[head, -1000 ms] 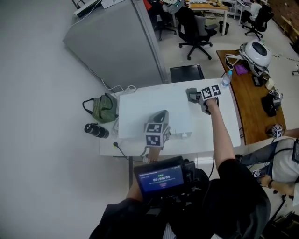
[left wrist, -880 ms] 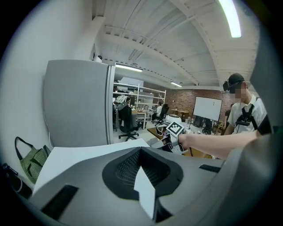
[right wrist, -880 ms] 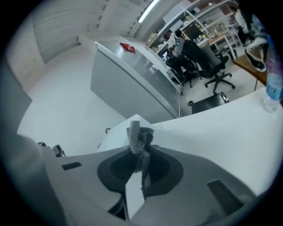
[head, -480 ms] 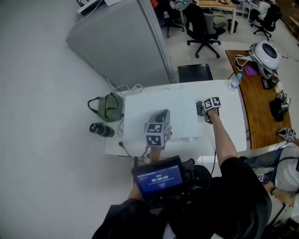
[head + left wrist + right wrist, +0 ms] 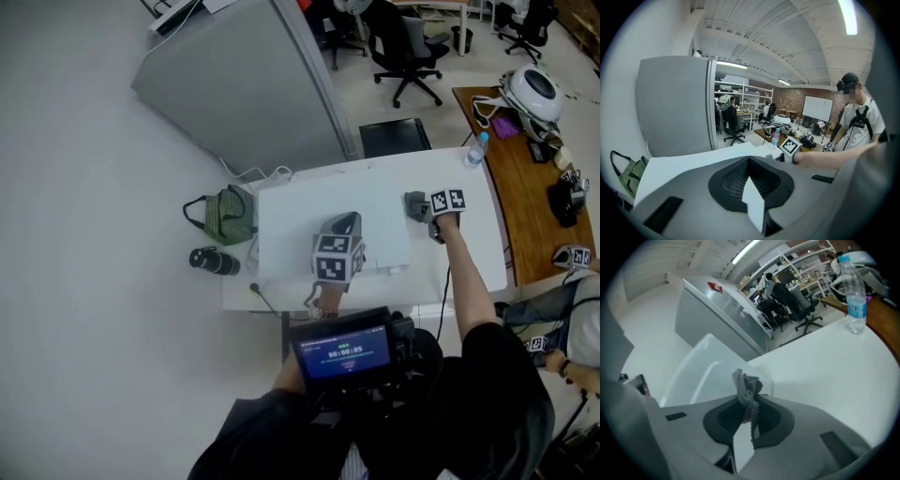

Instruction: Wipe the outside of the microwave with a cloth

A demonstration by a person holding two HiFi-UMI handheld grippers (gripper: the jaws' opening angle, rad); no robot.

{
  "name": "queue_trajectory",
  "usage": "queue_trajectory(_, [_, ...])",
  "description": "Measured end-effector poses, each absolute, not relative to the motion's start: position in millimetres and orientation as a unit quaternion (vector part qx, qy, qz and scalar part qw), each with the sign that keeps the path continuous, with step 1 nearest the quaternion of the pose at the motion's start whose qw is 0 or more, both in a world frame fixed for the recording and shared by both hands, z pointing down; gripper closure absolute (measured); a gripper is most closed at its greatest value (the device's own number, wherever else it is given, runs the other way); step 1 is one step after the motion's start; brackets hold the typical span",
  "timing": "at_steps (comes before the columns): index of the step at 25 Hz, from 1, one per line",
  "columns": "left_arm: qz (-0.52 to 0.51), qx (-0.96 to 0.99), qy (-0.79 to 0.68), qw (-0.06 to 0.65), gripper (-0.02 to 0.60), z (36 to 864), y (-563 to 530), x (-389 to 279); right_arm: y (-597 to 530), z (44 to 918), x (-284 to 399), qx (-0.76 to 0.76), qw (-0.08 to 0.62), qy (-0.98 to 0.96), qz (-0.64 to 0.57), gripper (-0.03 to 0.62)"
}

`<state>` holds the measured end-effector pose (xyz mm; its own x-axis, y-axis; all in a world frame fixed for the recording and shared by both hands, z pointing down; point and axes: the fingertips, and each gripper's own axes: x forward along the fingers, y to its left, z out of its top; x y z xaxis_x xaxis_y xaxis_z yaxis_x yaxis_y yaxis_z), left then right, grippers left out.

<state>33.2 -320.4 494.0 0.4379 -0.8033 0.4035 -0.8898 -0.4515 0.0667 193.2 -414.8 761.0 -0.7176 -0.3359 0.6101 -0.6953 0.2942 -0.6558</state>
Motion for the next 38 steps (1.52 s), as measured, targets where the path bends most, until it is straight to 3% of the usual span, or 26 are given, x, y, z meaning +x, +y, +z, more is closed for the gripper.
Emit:
queue_trajectory(3, [0.182, 0.827, -0.513, 0.138, 0.584, 505, -321, 23, -399, 689, 187, 0.267, 0.157, -0.823, 0.475, 0.551])
queue_trajectory(6, [0.188, 0.818, -0.524, 0.144, 0.584, 510, -325, 12, -383, 659, 171, 0.234, 0.191, -0.841, 0.45, 0.549])
queue_trajectory(19, [0.172, 0.797, -0.562, 0.143, 0.584, 505, -307, -27, -340, 794, 165, 0.288, 0.365, -0.759, 0.455, 0.557])
queue_trajectory(26, [0.172, 0.798, -0.558, 0.147, 0.584, 506, -301, -26, -329, 820, 166, 0.299, 0.346, -0.752, 0.475, 0.553])
queue_trajectory(35, [0.16, 0.812, -0.541, 0.151, 0.584, 509, -306, -12, -310, 658, 176, 0.248, 0.259, -0.838, 0.412, 0.553])
queue_trajectory(38, [0.157, 0.813, -0.539, 0.152, 0.584, 510, -307, -14, -289, 659, 162, 0.234, 0.284, -0.839, 0.402, 0.551])
